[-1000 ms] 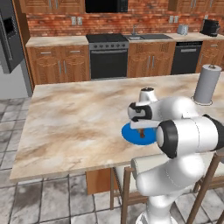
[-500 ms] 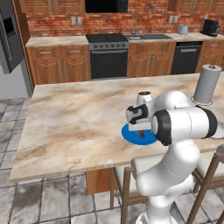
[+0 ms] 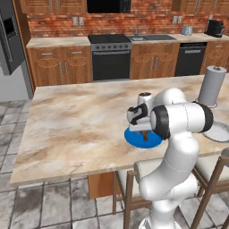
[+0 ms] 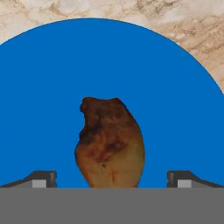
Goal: Transport the chicken drumstick and lemon to the fridge. Place the chicken drumstick on the rack containing meat and place the lemon on the rack containing the vegetable, ensuring meats and vegetables are on different racks.
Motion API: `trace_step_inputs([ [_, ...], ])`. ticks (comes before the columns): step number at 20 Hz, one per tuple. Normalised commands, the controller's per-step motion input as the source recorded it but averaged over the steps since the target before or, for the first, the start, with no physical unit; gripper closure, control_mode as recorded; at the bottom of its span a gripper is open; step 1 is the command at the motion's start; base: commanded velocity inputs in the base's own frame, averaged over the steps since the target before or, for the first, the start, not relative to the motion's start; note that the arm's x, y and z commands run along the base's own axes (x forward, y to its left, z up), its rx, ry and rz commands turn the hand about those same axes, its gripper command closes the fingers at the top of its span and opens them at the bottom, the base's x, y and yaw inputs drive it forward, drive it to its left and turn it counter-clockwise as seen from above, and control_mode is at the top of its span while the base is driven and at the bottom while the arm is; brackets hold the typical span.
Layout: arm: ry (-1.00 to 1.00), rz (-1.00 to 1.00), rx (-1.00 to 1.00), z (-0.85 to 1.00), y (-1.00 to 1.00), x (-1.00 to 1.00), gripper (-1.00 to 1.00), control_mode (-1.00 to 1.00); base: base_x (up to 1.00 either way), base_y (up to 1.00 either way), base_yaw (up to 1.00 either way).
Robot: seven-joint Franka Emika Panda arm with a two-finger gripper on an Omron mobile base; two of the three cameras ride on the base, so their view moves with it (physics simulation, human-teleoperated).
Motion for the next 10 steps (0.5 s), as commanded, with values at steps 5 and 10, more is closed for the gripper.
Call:
trace_step_inputs([
  [5,0.00,0.00,0.00,-0.10,0.00,0.02,-1.00,-1.00,0.00,0.00,0.00],
  [10,0.00,0.00,0.00,-0.13,0.00,0.00,1.00,-1.00,0.00,0.00,0.00],
])
